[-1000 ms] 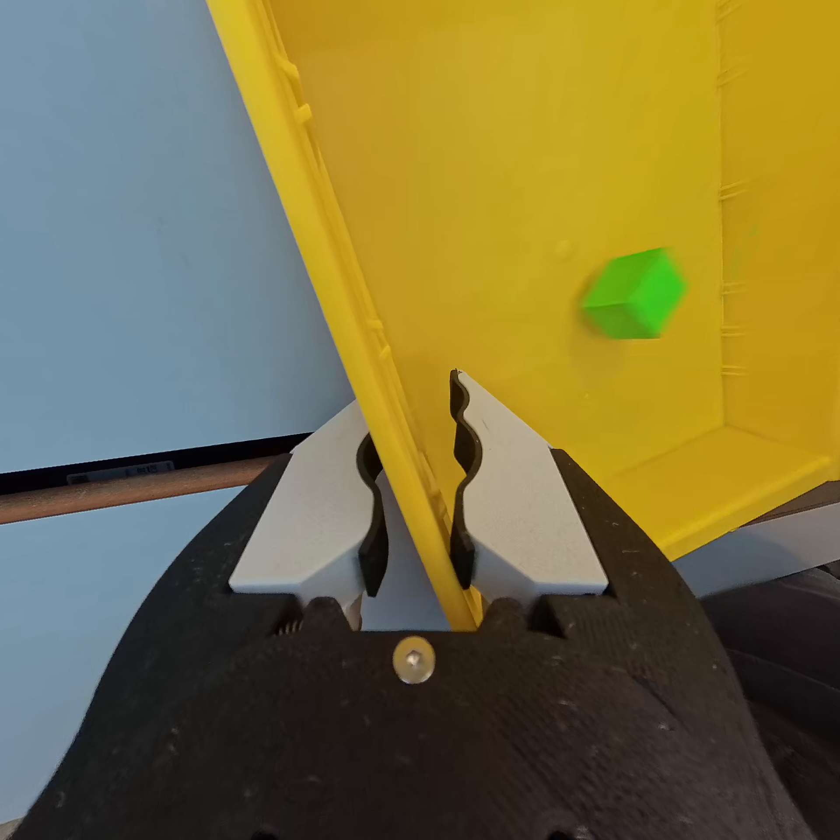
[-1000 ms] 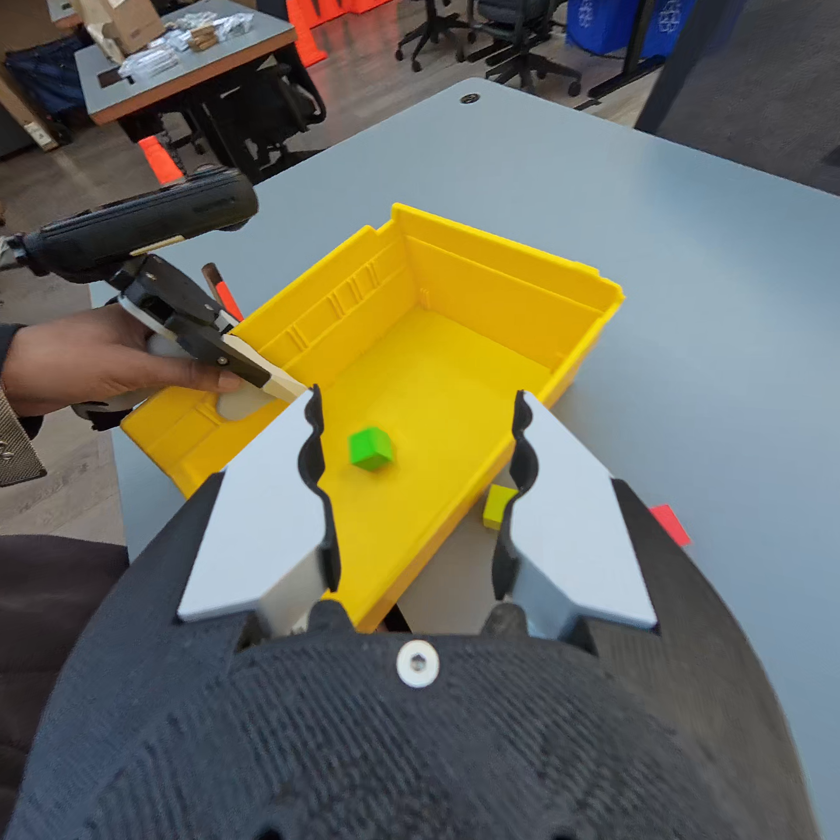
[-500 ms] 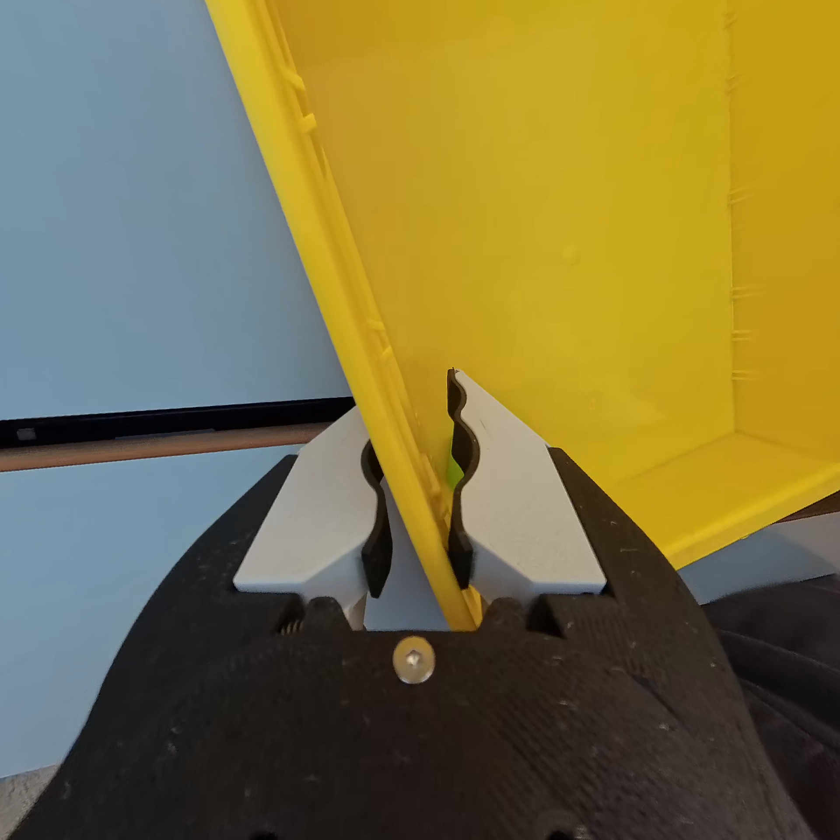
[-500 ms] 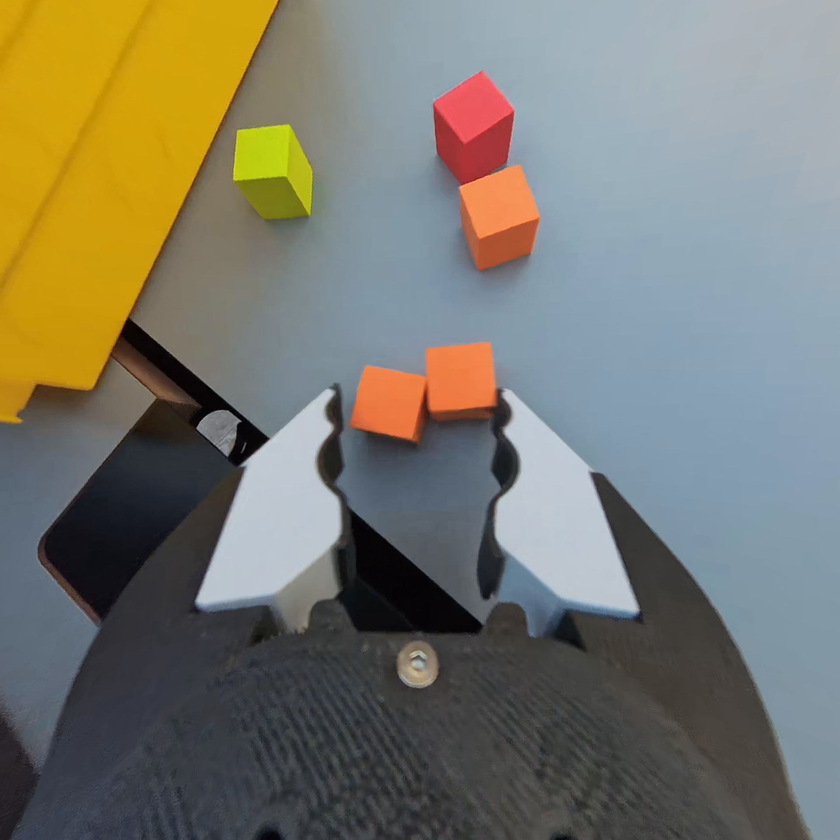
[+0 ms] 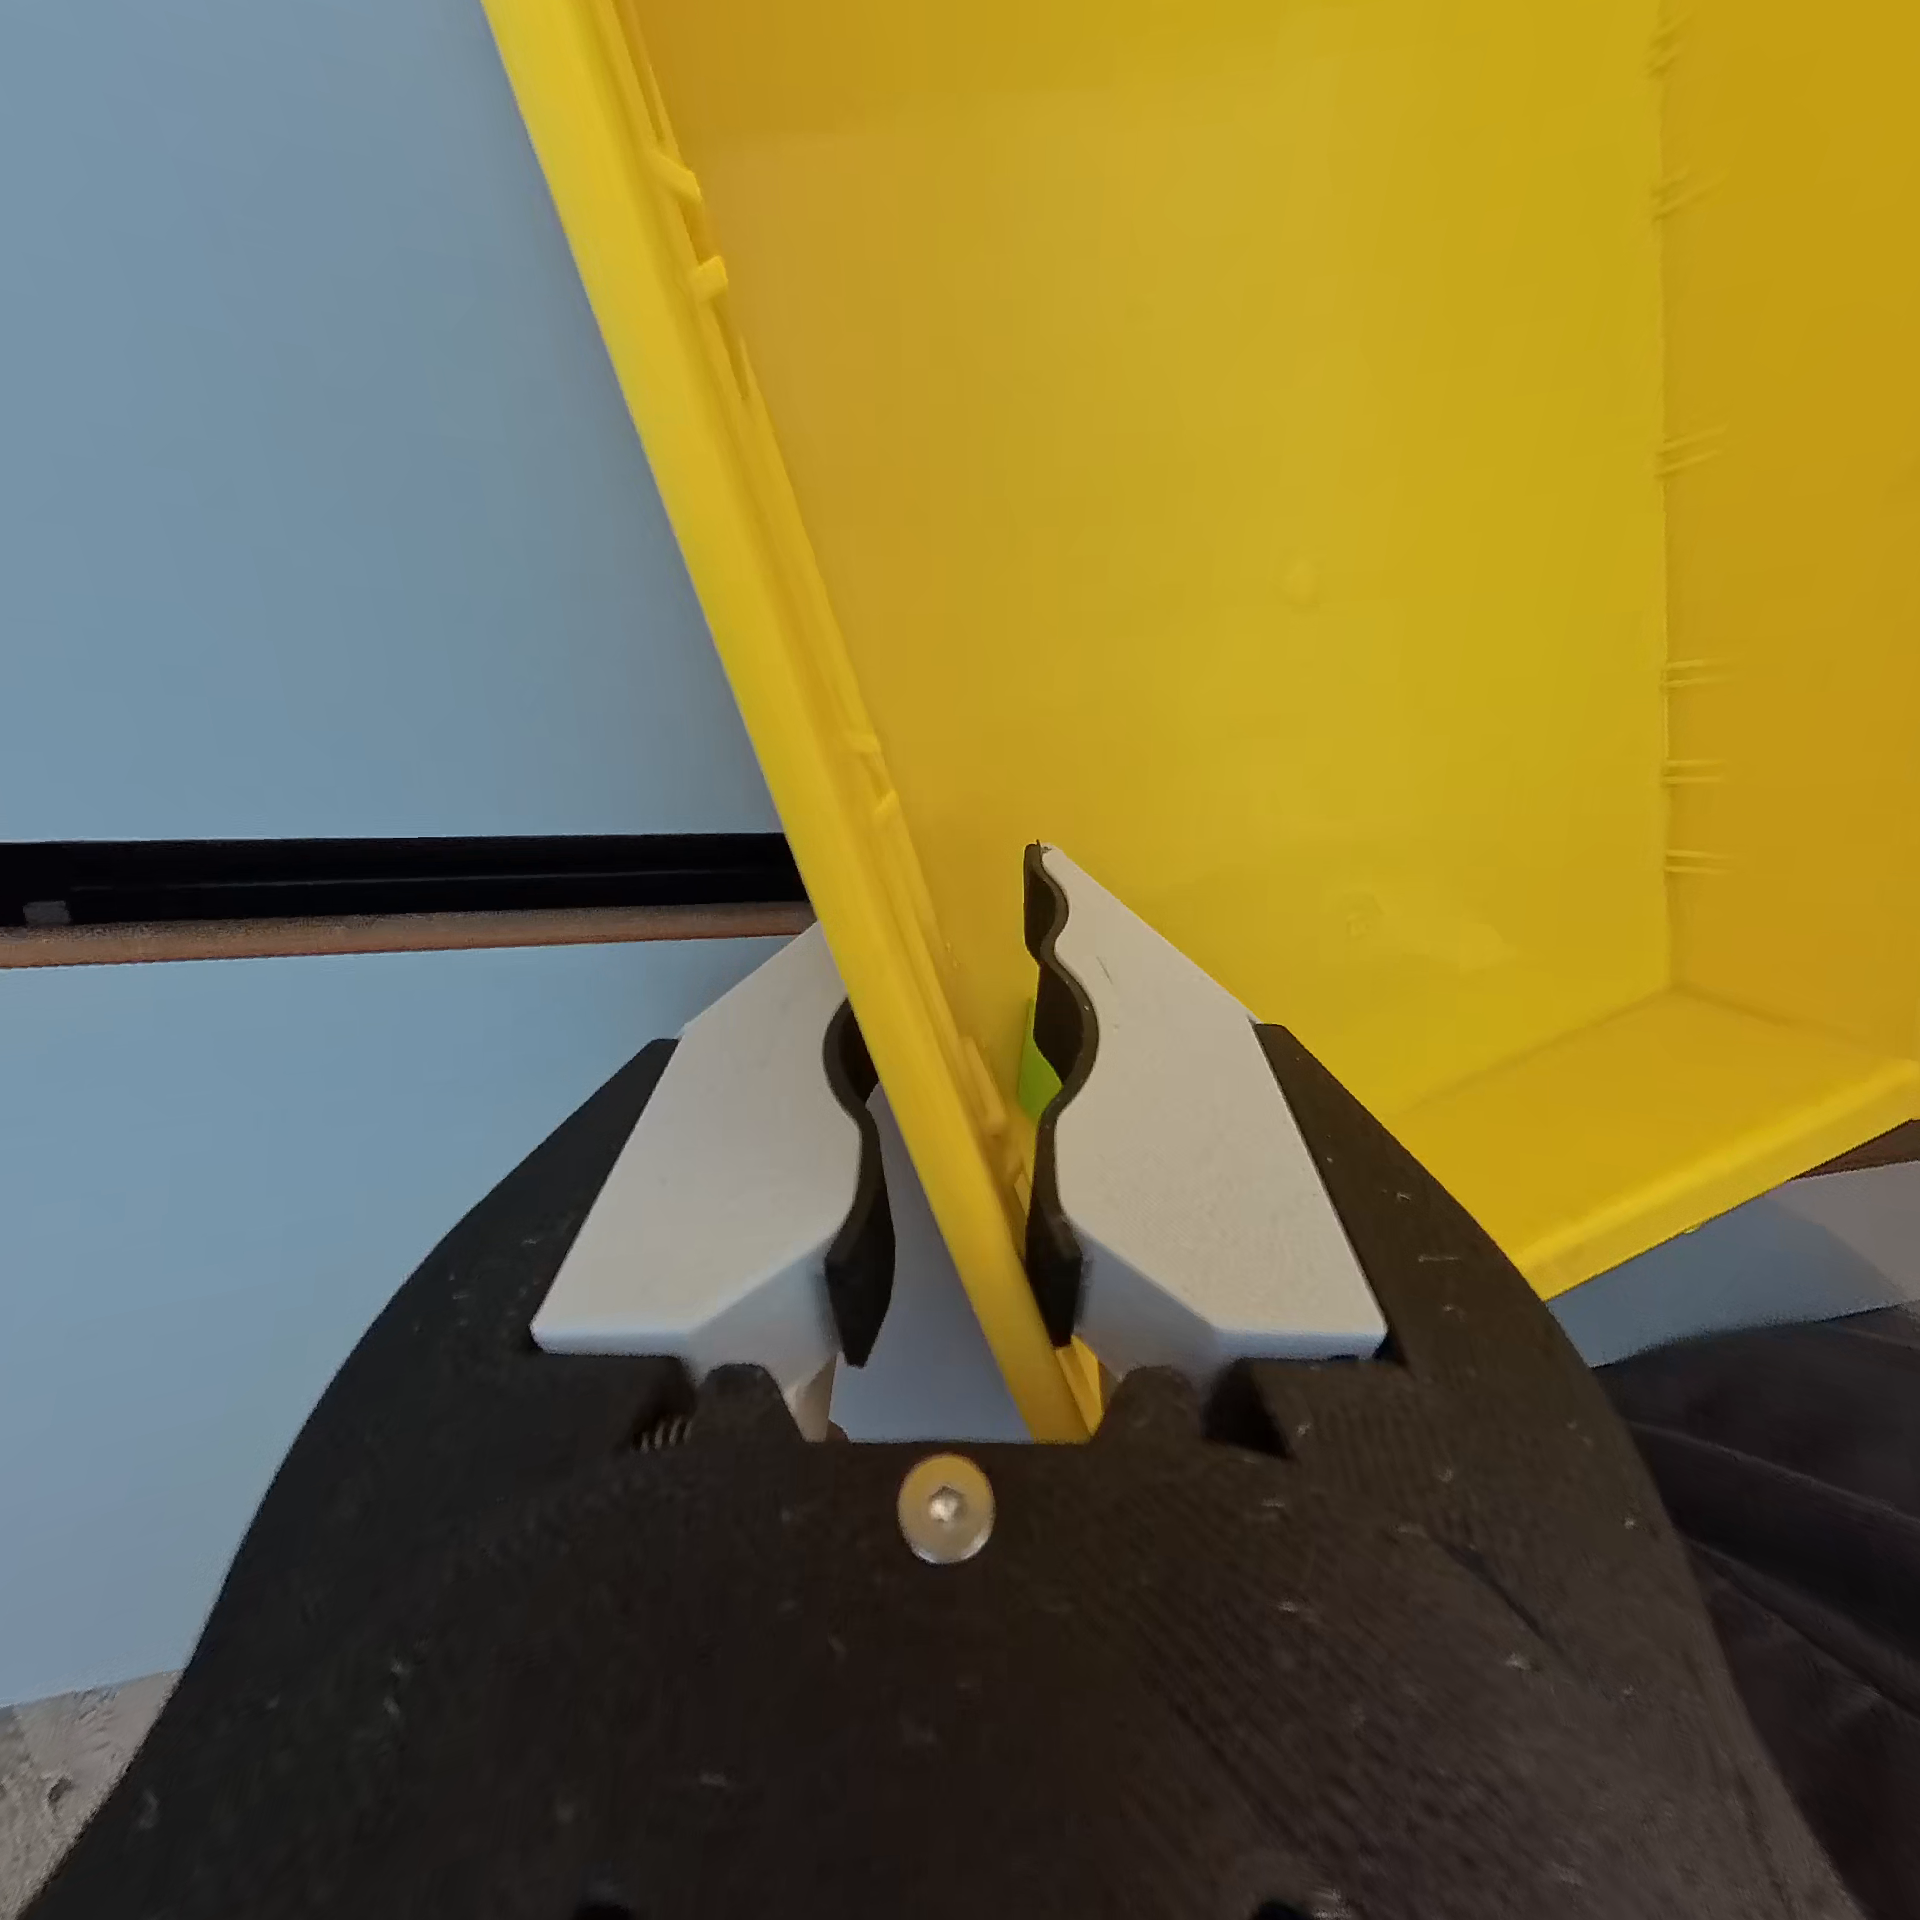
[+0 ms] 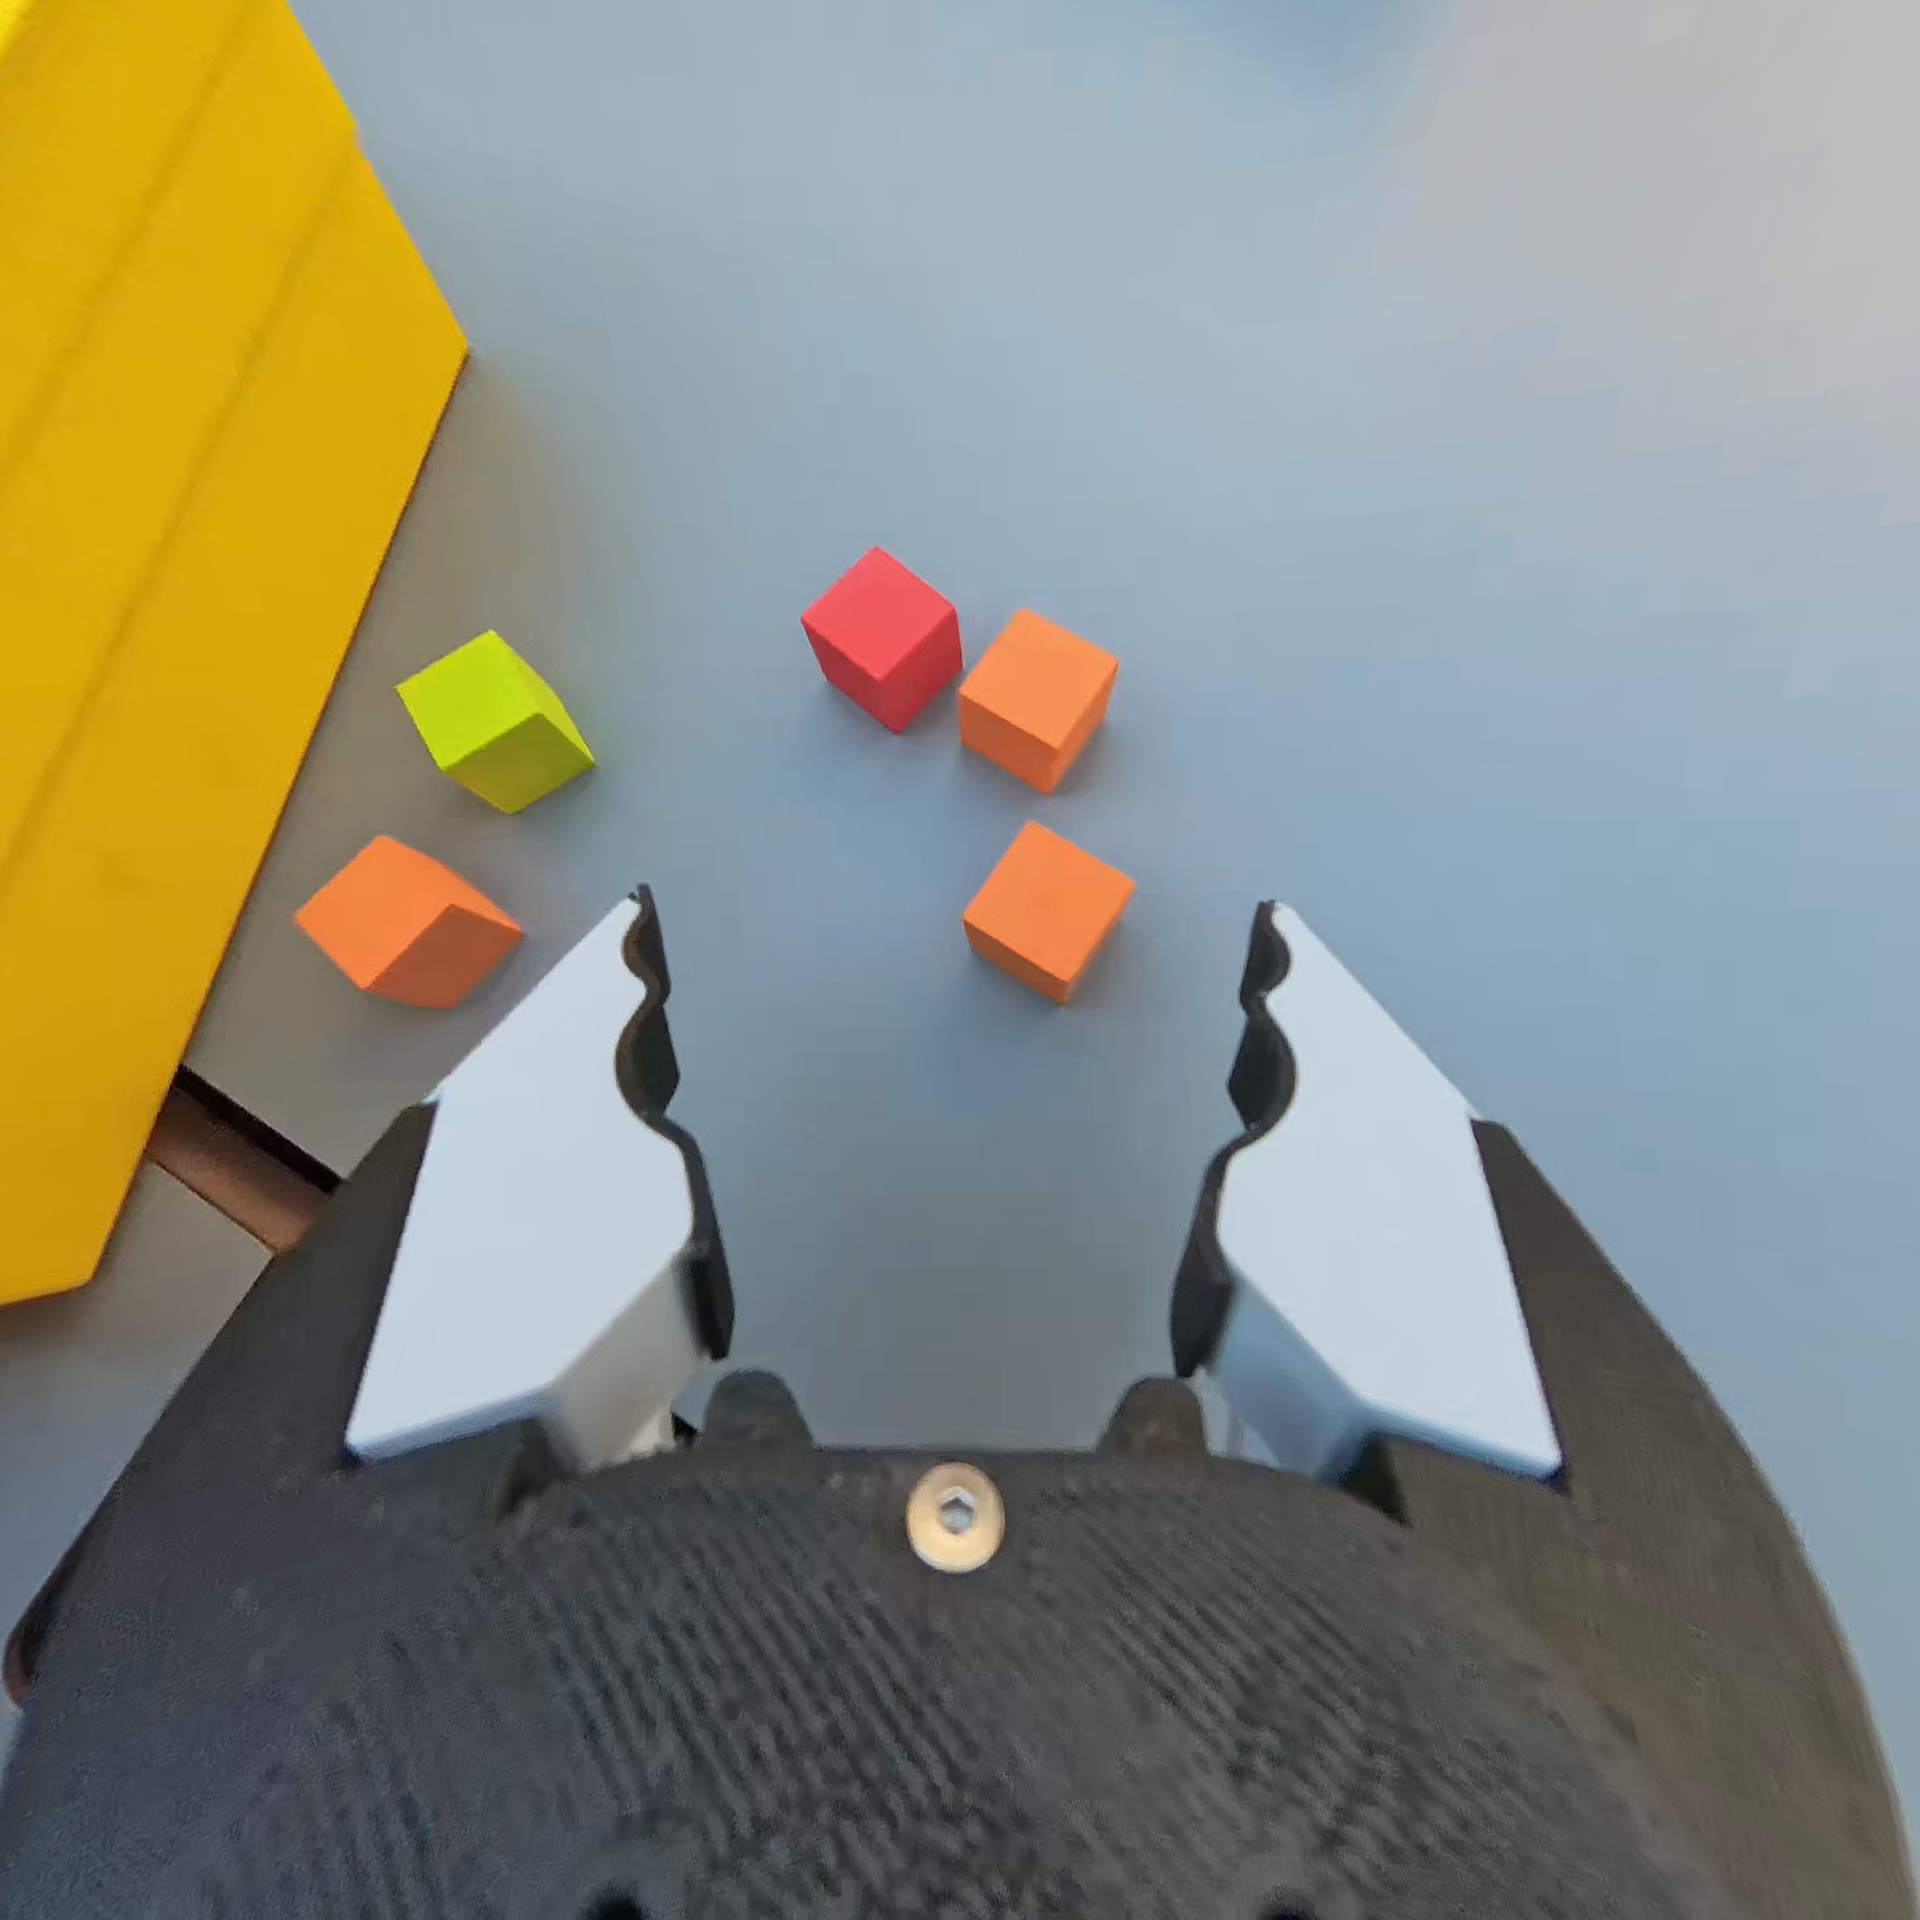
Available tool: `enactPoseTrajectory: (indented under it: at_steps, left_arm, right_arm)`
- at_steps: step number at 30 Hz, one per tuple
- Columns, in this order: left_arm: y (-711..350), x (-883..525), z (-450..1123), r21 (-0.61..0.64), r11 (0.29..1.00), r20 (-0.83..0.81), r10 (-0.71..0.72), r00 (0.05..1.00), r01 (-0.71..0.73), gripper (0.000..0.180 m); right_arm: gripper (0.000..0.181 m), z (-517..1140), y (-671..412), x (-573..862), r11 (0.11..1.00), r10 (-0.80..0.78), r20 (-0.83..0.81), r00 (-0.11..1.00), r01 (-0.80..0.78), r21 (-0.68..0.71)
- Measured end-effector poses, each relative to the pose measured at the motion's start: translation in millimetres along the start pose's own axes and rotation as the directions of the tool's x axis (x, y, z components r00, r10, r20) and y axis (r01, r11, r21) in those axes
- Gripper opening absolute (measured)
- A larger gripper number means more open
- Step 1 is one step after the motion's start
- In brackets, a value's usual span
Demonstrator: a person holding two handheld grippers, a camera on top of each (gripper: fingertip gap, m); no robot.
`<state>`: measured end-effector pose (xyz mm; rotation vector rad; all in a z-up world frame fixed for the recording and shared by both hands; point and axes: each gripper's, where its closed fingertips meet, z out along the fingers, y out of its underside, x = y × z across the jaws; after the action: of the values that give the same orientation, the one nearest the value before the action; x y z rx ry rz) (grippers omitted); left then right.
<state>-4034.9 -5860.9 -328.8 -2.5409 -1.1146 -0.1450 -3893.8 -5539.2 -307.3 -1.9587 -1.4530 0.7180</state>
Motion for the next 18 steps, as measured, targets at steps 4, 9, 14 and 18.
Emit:
enactPoseTrajectory:
  at_steps: [4,9,14,18]
  left_arm:
    - [4.1,-3.2,-1.1,0.003,1.0,0.004,-0.007,1.0,0.006,0.02]
    - [6.3,-4.5,-1.5,0.006,1.0,0.001,-0.009,1.0,0.009,0.021]
    - [6.4,-4.0,-1.5,0.006,1.0,-0.005,-0.01,1.0,0.01,0.021]
    - [6.3,-3.6,-1.6,0.008,1.0,-0.007,-0.011,1.0,0.011,0.021]
  right_arm:
    - [0.099,19.3,22.6,-8.6,0.995,0.004,0.028,1.0,-0.001,-0.095]
    - [0.03,24.6,17.3,-1.1,0.997,0.065,0.003,0.998,-0.064,-0.034]
    - [0.029,11.7,-6.2,-22.9,0.999,0.029,0.148,0.989,-0.034,0.033]
    - [0.03,-10.5,-17.6,-88.3,0.99,-0.134,0.359,0.924,0.113,0.081]
